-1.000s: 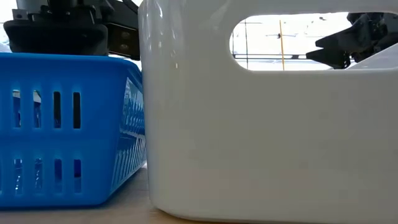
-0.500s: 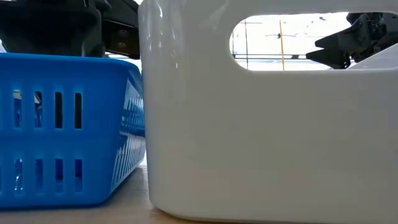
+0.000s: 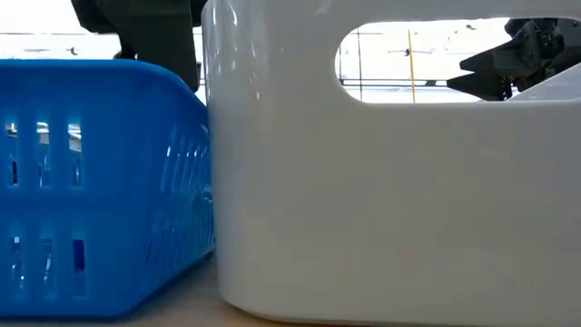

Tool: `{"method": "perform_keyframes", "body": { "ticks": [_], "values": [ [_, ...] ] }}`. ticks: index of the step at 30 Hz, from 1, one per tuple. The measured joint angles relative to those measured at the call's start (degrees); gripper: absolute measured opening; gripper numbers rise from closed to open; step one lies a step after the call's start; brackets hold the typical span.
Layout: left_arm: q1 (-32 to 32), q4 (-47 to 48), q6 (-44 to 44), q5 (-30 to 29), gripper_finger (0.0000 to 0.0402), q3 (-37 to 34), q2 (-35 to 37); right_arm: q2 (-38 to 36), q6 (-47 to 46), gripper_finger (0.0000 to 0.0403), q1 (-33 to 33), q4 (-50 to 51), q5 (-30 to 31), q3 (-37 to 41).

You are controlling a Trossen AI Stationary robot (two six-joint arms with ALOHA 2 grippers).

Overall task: Pick & Place Office items
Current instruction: Put the black digital clock into the blue bin

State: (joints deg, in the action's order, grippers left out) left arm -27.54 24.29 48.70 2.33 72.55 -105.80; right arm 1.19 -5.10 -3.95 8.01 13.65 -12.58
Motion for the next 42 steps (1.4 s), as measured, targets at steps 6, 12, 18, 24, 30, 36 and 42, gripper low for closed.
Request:
{"method": "perform_keyframes", "body": {
  "ticks": [6, 12, 18, 24, 30, 36, 42],
  "values": [
    [1.1, 5.0, -2.0, 0.8, 0.0232, 2.0, 0.0, 0.0, 0.0, 0.0265, 0.0, 0.0, -0.1, 0.0],
    [2.8, 9.5, -2.5, 3.5, 0.0255, 3.5, 0.0, 0.0, -3.3, 0.0265, 0.0, 0.0, -0.2, 0.0],
    [5.4, 18.5, -6.6, 3.4, 0.0280, 7.8, 0.1, 0.0, -3.6, 0.0265, 0.0, 0.0, -0.2, 0.0],
    [8.4, 25.8, -13.8, 1.2, 0.0299, 12.7, 0.1, 0.0, -3.6, 0.0265, 0.0, 0.0, -0.2, 0.0],
    [10.8, 26.0, -19.6, 0.5, 0.0299, 15.5, 0.1, 0.0, -3.7, 0.0265, 0.0, 0.0, -0.2, 0.0],
    [12.0, 26.2, -25.5, 0.4, 0.0282, 16.2, 1.1, 0.0, -3.6, 0.0265, 0.0, 0.0, -0.3, 0.0],
    [12.2, 27.5, -28.1, -4.8, 0.0289, 16.2, 4.2, 0.2, -3.6, 0.0265, 0.0, 0.1, -0.3, 0.0]
  ]
}}
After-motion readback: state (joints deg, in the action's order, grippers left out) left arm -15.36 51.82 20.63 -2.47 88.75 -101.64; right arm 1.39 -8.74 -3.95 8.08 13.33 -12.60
